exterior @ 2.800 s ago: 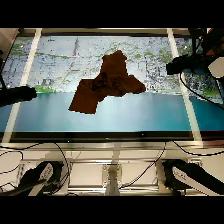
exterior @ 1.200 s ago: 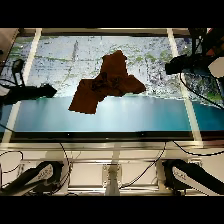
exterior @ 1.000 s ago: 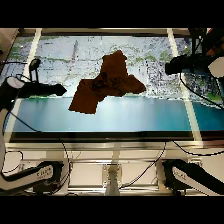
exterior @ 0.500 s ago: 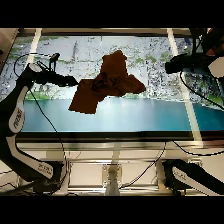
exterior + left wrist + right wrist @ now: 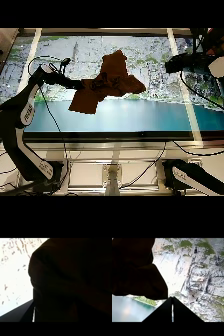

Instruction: Fold the clothes and pants, and hang the long-sleeved shirts on hangers.

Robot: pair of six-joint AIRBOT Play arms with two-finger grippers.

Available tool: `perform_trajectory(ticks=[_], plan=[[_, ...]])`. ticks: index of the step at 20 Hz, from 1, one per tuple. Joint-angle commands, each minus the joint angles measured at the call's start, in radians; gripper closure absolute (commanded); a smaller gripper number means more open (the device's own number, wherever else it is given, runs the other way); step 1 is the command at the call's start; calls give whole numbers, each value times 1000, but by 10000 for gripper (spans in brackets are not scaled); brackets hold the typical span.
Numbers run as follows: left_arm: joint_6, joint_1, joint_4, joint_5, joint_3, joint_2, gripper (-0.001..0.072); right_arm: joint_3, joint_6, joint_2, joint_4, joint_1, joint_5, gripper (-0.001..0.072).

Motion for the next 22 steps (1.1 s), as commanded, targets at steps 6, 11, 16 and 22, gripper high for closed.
perform_trajectory(ticks=[6,11,16,22], plan=[[4,-24,-32,52,4,-19,698,-3,1,-49,-71,-14,2,704],[121,-24,-132,60,5,37,694,-3,4,-259,32,-129,93,705],[120,-24,-132,56,5,138,693,-3,3,-544,501,-251,160,302],[116,-24,-139,48,5,160,693,-3,83,-729,653,-207,81,305]])
